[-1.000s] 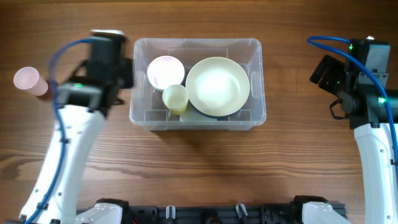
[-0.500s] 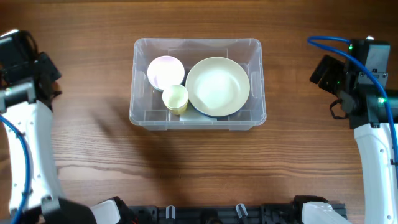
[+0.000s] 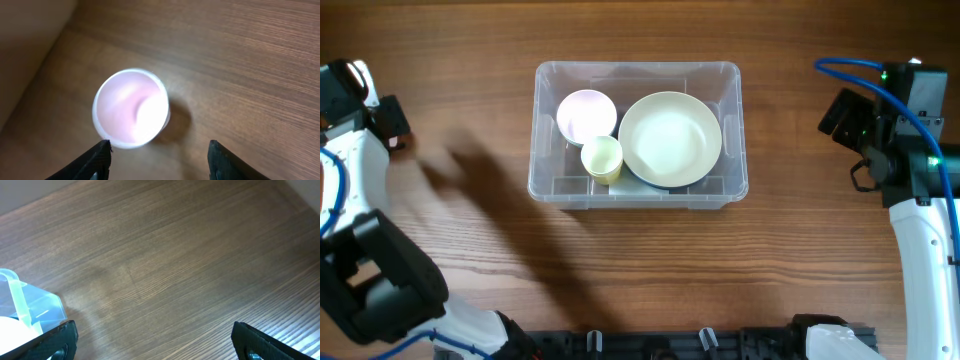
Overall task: Pack container
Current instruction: 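Release the green cup, withdraw left, and grasp the pink cup, then carry the pink cup right and nest it into the green cup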
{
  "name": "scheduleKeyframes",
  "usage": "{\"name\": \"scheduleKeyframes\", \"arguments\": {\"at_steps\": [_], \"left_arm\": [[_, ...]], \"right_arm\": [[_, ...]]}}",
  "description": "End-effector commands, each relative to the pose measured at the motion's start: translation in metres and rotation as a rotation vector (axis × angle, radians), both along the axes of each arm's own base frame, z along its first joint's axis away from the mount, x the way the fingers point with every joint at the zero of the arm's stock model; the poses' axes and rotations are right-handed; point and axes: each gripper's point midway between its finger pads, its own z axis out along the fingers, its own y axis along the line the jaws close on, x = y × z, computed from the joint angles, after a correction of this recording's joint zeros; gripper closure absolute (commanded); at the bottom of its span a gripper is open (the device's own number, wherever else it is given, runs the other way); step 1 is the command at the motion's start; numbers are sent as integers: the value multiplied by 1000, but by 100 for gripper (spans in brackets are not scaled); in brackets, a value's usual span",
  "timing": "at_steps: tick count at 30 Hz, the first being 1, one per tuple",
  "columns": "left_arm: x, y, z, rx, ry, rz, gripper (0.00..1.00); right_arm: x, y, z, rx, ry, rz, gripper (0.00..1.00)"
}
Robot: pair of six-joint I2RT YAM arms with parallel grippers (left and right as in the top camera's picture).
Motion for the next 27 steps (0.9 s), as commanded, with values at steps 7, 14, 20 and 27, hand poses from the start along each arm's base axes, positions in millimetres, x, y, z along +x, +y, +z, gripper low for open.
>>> {"name": "scheduleKeyframes", "arguments": {"at_steps": [7,14,20,27], "left_arm": [[28,14,-24,50,-10,-118,37],[28,20,-40,15,-13,-123,44],[24,21,-59,-16,24,-120,44],[22,17,-63,-34,31,-125,54]], "right_arm": [[1,-4,6,-10,-19,-22,0],[1,-4,6,-10,-19,-22,0],[1,-4,6,-10,-19,-22,0],[1,-3,6,-10,-19,-22,0]]}}
